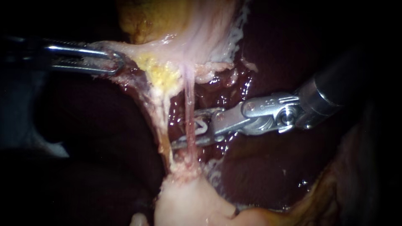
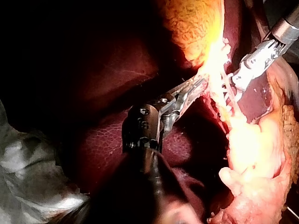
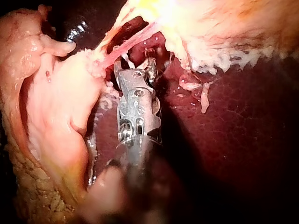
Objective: Clipping first clip left tube
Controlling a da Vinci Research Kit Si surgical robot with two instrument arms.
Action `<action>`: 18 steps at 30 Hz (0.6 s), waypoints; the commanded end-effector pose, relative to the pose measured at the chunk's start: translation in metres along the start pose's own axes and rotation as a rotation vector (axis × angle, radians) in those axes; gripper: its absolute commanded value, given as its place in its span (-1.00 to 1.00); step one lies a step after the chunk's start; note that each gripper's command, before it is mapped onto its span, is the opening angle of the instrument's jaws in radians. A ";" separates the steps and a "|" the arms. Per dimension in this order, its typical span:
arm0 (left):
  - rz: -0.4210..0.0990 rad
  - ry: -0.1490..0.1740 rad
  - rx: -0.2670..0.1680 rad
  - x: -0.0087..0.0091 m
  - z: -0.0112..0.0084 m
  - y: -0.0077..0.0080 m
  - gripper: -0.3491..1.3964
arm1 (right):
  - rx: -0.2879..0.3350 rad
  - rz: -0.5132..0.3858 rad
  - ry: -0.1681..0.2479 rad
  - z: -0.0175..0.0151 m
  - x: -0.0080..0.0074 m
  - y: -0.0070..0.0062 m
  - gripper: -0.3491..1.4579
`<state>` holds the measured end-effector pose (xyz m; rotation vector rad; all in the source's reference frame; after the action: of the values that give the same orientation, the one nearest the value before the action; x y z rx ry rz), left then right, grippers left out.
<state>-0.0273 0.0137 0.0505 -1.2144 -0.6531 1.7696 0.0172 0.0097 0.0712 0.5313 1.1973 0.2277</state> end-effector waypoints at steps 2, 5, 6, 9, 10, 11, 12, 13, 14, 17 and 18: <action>0.000 0.000 -0.001 0.0000 -0.0001 -0.0001 -1.00 | -0.011 -0.012 0.003 -0.0001 -0.0002 0.0000 -0.06; 0.001 0.000 -0.001 0.0000 -0.0001 -0.0001 -1.00 | -0.014 -0.043 0.002 -0.0006 -0.0005 0.0000 -0.06; 0.001 0.000 -0.001 0.0000 -0.0001 -0.0001 -1.00 | -0.019 -0.049 0.002 -0.0009 -0.0006 -0.0001 -0.06; 0.001 0.000 -0.001 0.0000 -0.0001 -0.0001 -1.00 | -0.025 -0.073 0.001 -0.0022 -0.0008 -0.0001 -0.06; 0.001 0.000 -0.001 0.0000 -0.0001 -0.0001 -1.00 | -0.029 -0.084 0.000 -0.0028 -0.0009 0.0000 -0.06; 0.001 0.000 -0.001 0.0000 -0.0001 -0.0001 -1.00 | -0.027 -0.089 0.000 -0.0034 -0.0009 0.0000 -0.06; 0.001 0.000 -0.001 0.0000 -0.0002 -0.0001 -1.00 | -0.031 -0.094 0.000 -0.0039 -0.0008 0.0000 -0.06; 0.001 0.000 -0.001 0.0000 -0.0002 -0.0001 -1.00 | -0.029 -0.092 0.001 -0.0046 -0.0007 0.0000 -0.06; 0.001 0.000 -0.001 0.0000 -0.0002 -0.0001 -1.00 | -0.027 -0.091 0.002 -0.0052 -0.0006 0.0000 -0.06; 0.001 0.000 -0.001 0.0000 -0.0002 -0.0002 -1.00 | -0.031 -0.093 0.002 -0.0071 -0.0003 0.0000 -0.06; 0.001 0.000 -0.001 0.0000 -0.0002 -0.0002 -1.00 | -0.029 -0.092 0.003 -0.0076 -0.0002 -0.0001 -0.06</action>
<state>-0.0271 0.0137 0.0506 -1.2153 -0.6543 1.7704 0.0096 0.0117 0.0691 0.4502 1.2172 0.1675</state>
